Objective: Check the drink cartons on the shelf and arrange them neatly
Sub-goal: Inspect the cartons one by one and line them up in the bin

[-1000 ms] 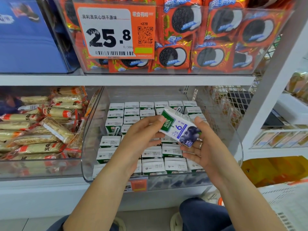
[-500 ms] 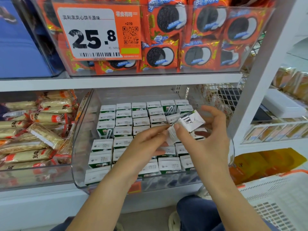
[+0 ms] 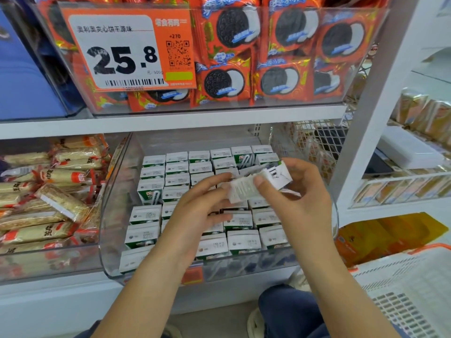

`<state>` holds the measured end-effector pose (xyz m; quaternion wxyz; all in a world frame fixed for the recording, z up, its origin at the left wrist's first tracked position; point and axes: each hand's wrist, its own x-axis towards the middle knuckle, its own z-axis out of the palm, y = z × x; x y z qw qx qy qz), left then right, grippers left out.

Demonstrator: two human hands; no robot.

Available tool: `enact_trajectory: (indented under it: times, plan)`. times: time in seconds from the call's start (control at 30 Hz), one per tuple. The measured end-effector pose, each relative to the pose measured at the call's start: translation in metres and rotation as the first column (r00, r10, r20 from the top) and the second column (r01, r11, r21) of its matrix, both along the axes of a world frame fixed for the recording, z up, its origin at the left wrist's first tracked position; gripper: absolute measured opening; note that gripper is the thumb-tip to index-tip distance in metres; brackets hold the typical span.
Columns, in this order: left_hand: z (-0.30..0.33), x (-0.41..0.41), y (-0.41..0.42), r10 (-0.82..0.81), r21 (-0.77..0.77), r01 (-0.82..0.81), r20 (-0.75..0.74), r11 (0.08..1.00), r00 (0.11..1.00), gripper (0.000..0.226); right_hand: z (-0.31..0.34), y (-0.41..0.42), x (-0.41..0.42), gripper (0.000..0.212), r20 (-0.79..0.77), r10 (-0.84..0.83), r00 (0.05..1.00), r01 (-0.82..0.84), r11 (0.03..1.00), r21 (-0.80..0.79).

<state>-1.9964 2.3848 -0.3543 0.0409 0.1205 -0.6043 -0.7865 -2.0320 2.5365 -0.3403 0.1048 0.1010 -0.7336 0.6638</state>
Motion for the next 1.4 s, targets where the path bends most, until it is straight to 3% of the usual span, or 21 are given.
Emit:
enact_trajectory:
  times: [0.07,0.13,0.23,0.3,0.43,0.53,0.7,0.87,1.0,1.13,1.4]
  plan:
    - [0.003,0.000,-0.005,0.010,0.101,-0.010,-0.004,0.995,1.000,0.026,0.003,0.007,-0.007,0.059,0.180,0.089,0.980,-0.048,0.974,-0.220]
    - [0.005,0.001,-0.007,-0.012,0.126,0.011,0.006,0.992,1.000,0.034,0.003,0.011,-0.010,0.069,0.284,0.172,0.943,-0.072,0.941,-0.332]
    - [0.007,0.001,-0.004,-0.094,-0.007,0.095,0.100,0.995,0.991,0.051,0.001,0.012,-0.009,0.066,0.267,0.211,0.940,-0.101,0.922,-0.375]
    - [0.008,0.000,-0.003,-0.146,0.002,0.147,0.130,0.989,0.981,0.063,0.001,0.012,-0.008,0.062,0.226,0.260,0.939,-0.166,0.917,-0.363]
    - [0.011,0.001,-0.005,-0.028,0.111,0.019,0.080,0.994,0.996,0.057,-0.001,0.008,-0.006,0.059,0.144,0.451,0.881,-0.410,0.878,-0.247]
    - [0.009,0.004,-0.007,0.037,0.070,-0.036,-0.011,0.997,0.999,0.045,-0.003,0.006,-0.006,0.052,0.125,0.484,0.866,-0.455,0.867,-0.202]
    - [0.010,0.009,-0.006,0.032,-0.211,-0.087,-0.253,0.974,0.967,0.040,-0.005,0.007,-0.010,0.064,0.159,0.422,0.892,-0.407,0.905,-0.123]
    - [0.007,0.011,0.002,-0.071,-0.555,-0.180,-0.401,0.812,0.913,0.046,-0.009,0.006,-0.009,0.052,0.026,0.279,0.960,-0.276,0.923,0.268]
    - [0.003,0.013,0.003,-0.163,-0.709,-0.284,-0.492,0.646,0.855,0.052,-0.010,0.009,-0.009,0.055,-0.170,0.145,0.975,-0.061,0.905,0.420]
    - [0.002,0.014,0.003,-0.134,-0.755,-0.301,-0.455,0.583,0.880,0.059,-0.013,0.012,-0.011,0.053,-0.277,0.087,0.957,0.064,0.868,0.493]
    - [0.006,0.009,0.002,-0.078,-0.759,-0.362,-0.473,0.541,0.877,0.050,-0.016,0.020,-0.012,0.041,-0.191,0.120,0.974,0.019,0.800,0.599]
